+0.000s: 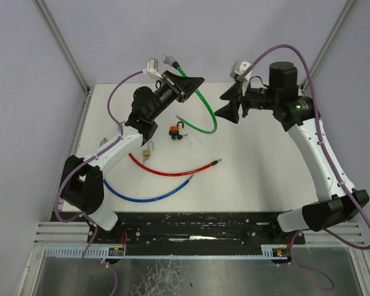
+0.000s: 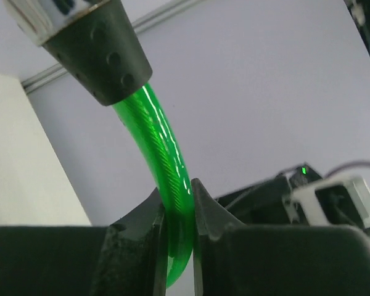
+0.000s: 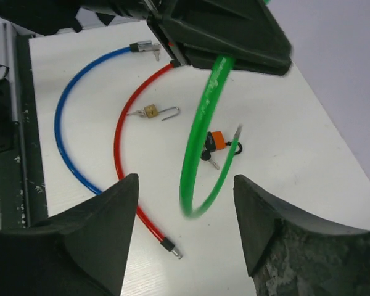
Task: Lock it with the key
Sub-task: Lock the lock.
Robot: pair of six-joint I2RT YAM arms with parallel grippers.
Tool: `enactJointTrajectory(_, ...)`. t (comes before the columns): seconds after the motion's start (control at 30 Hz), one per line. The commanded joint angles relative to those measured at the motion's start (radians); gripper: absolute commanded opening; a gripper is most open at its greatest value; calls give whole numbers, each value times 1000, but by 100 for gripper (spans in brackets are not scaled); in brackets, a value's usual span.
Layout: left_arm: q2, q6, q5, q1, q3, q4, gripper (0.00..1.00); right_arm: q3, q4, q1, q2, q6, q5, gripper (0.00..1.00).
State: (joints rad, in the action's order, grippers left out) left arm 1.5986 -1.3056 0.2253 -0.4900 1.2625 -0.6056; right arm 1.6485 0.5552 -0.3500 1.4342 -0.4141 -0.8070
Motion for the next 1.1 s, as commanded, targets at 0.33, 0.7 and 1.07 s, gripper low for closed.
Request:
enactJointTrajectory(0.33, 129, 646, 961, 85, 251, -216, 0, 86, -74, 238, -96, 290, -405, 88)
enactJointTrajectory(0.7, 91, 892, 1155, 39, 239, -64, 0, -140, -709, 301, -92, 818, -632, 93)
enactJointTrajectory(1.07, 90, 904, 1188, -20, 218, -79, 0, -344, -2054, 288, 16, 1904, -495, 100)
